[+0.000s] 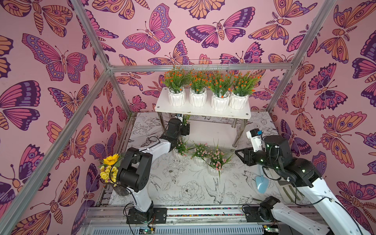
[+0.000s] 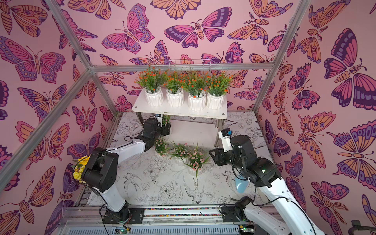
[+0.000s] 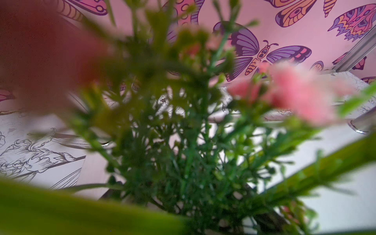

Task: Place the baby's breath potted plants on the rack by color
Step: Place the baby's breath potted plant on the rack.

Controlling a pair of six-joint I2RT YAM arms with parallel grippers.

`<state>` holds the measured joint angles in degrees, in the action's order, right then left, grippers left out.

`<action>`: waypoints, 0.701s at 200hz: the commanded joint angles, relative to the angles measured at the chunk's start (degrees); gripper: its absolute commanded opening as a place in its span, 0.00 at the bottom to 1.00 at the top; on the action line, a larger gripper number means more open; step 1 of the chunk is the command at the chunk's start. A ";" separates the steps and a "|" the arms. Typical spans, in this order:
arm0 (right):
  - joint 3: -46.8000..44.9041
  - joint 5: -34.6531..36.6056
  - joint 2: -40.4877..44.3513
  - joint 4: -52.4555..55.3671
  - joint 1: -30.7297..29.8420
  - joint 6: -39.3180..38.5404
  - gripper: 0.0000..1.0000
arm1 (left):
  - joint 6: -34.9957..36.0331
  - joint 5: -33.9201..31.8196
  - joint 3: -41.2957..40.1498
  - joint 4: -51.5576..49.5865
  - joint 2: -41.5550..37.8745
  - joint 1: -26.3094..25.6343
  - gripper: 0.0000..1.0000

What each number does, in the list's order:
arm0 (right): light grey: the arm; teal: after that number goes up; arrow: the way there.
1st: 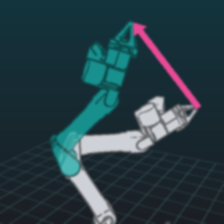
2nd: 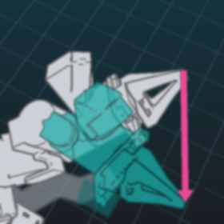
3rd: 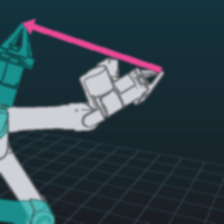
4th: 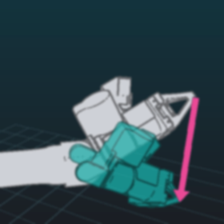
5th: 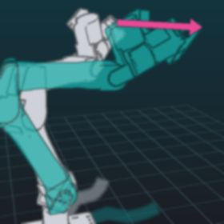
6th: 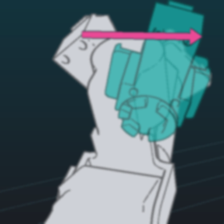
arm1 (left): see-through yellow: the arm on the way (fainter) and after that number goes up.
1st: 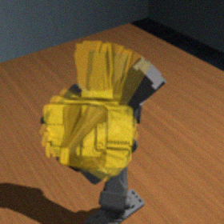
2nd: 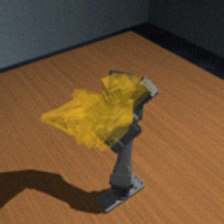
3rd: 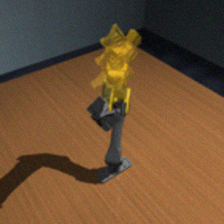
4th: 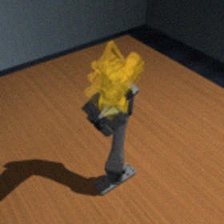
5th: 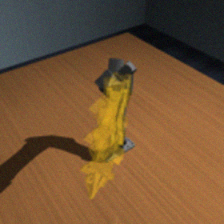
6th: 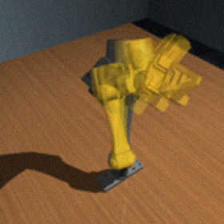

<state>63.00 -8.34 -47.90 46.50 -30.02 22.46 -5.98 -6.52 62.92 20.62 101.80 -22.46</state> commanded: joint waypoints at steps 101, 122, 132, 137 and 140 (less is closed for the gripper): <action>-0.24 0.86 0.76 0.43 0.32 -1.10 0.46 | 1.72 -7.14 4.40 1.12 2.79 1.27 0.78; -0.24 0.95 0.95 0.52 0.31 -1.10 0.46 | 1.36 -7.27 4.27 1.04 2.94 1.36 0.79; -0.23 1.09 0.94 0.65 0.32 -1.10 0.46 | 1.28 -7.28 4.34 0.97 3.04 1.45 0.80; -0.25 1.10 0.97 0.61 0.34 -1.10 0.46 | 1.21 -7.34 4.39 0.93 3.13 1.45 0.81; -0.28 1.09 0.99 0.61 0.36 -1.10 0.46 | 1.14 -7.36 4.46 0.86 3.10 1.52 0.81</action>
<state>62.94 -8.32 -47.55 46.52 -30.02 22.22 -4.95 -12.43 65.43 19.84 104.68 -21.58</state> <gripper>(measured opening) 0.459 0.840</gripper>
